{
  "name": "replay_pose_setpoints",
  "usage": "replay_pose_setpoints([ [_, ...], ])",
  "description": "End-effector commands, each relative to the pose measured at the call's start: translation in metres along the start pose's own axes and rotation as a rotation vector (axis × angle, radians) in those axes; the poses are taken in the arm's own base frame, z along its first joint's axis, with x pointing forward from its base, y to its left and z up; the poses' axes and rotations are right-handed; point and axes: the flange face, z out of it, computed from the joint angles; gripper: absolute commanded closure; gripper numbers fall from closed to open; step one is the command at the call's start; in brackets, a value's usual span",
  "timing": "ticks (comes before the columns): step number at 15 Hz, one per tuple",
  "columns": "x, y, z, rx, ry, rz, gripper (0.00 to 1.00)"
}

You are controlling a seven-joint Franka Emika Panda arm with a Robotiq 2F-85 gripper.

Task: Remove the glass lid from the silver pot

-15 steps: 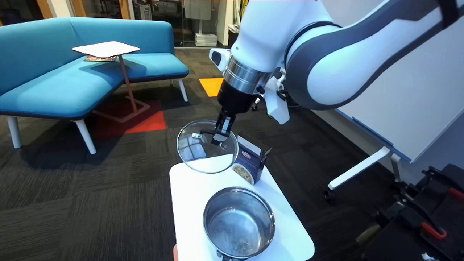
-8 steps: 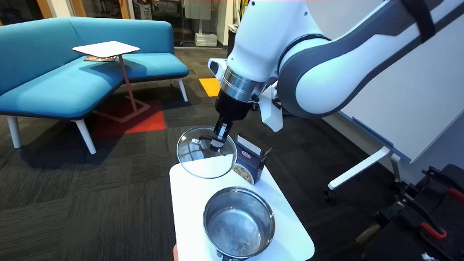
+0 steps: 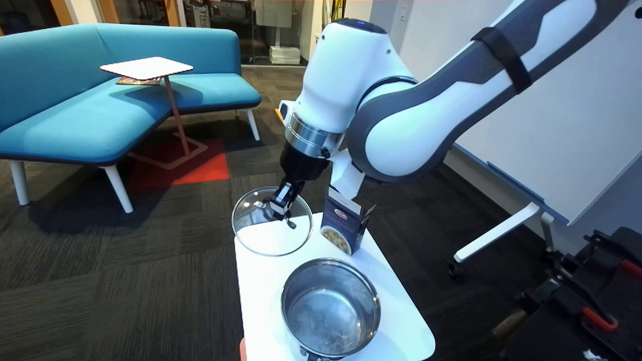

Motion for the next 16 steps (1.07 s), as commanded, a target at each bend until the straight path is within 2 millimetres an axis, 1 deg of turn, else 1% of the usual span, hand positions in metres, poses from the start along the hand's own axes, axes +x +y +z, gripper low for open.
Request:
replay_pose_setpoints([
  [1, 0.018, -0.005, 0.006, 0.019, 0.023, 0.092, 0.96],
  [5, 0.026, -0.009, 0.018, 0.023, 0.033, 0.141, 0.96],
  [7, 0.029, -0.008, 0.027, 0.015, 0.036, 0.158, 0.96],
  [16, 0.029, -0.003, 0.08, 0.014, 0.005, 0.196, 0.96],
])
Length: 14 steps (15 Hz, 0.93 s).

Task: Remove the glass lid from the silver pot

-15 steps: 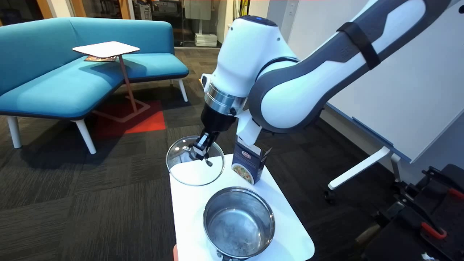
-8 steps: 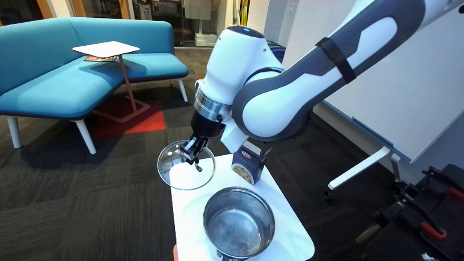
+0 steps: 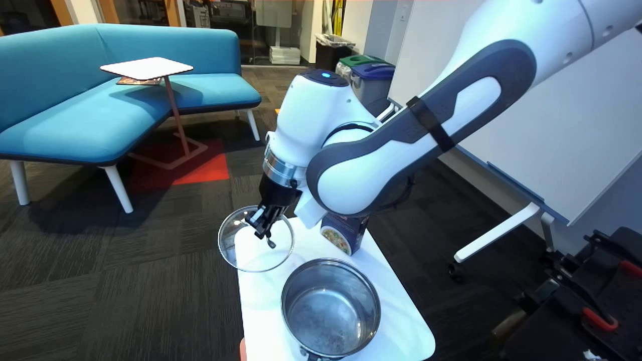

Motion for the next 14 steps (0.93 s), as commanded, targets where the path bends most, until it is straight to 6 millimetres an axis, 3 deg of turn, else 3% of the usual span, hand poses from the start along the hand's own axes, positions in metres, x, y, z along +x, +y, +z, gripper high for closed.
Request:
replay_pose_setpoints([
  [1, 0.011, -0.002, 0.011, 0.005, -0.01, 0.036, 0.96],
  [9, 0.012, 0.006, 0.039, 0.01, -0.051, 0.074, 0.96],
  [14, 0.012, 0.01, 0.045, 0.005, -0.108, 0.099, 0.96],
])
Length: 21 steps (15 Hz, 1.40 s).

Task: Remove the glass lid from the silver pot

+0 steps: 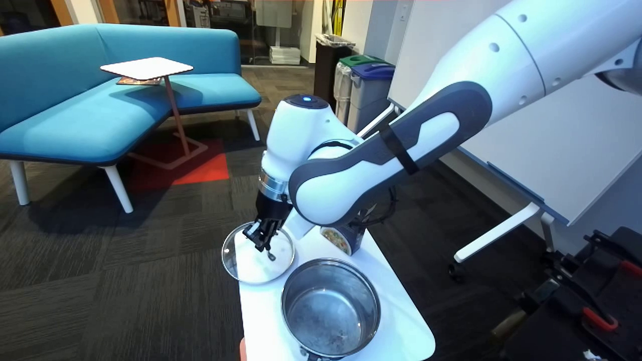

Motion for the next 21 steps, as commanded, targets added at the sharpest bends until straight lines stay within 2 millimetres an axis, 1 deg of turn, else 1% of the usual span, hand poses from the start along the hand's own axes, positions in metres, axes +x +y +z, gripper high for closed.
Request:
replay_pose_setpoints([
  [1, 0.009, 0.0, -0.002, 0.001, -0.035, 0.038, 0.96],
  [12, 0.013, 0.008, -0.003, -0.014, -0.087, 0.06, 0.96],
  [17, 0.014, 0.015, -0.002, -0.02, -0.157, 0.069, 0.96],
  [21, 0.017, 0.016, 0.0, -0.024, -0.191, 0.067, 0.96],
])
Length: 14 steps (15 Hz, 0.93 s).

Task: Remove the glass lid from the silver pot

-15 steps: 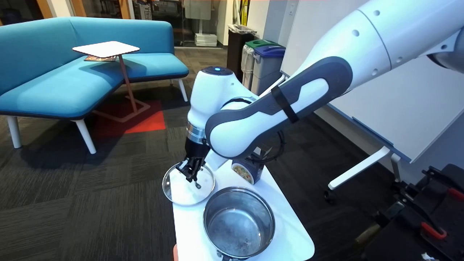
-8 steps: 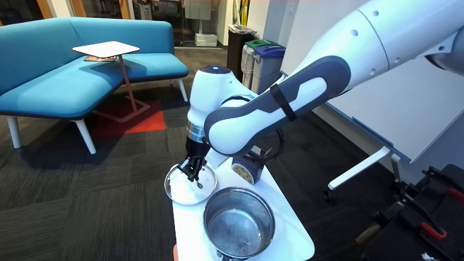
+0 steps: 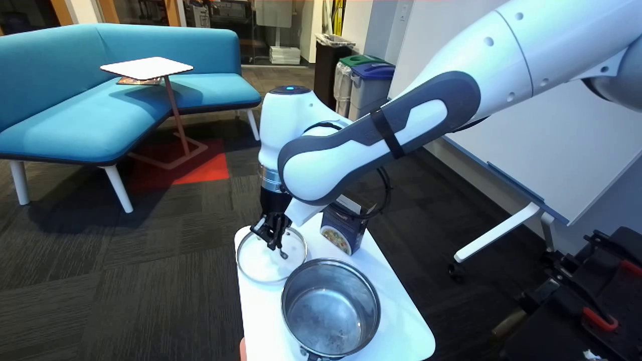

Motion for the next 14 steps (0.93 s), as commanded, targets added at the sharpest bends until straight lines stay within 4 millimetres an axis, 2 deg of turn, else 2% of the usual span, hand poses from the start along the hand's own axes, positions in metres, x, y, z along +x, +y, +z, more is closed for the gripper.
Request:
replay_pose_setpoints([
  [1, 0.007, 0.001, -0.001, 0.011, -0.034, 0.025, 0.73],
  [2, 0.008, 0.002, 0.0, 0.01, -0.04, 0.025, 0.59],
  [5, 0.009, 0.0, -0.001, 0.007, -0.043, 0.02, 0.37],
  [7, 0.01, -0.004, -0.01, -0.001, -0.028, 0.014, 0.22],
  [10, 0.009, -0.014, -0.035, -0.014, -0.011, 0.005, 0.01],
  [14, 0.0, -0.029, -0.079, -0.043, -0.012, 0.025, 0.0],
])
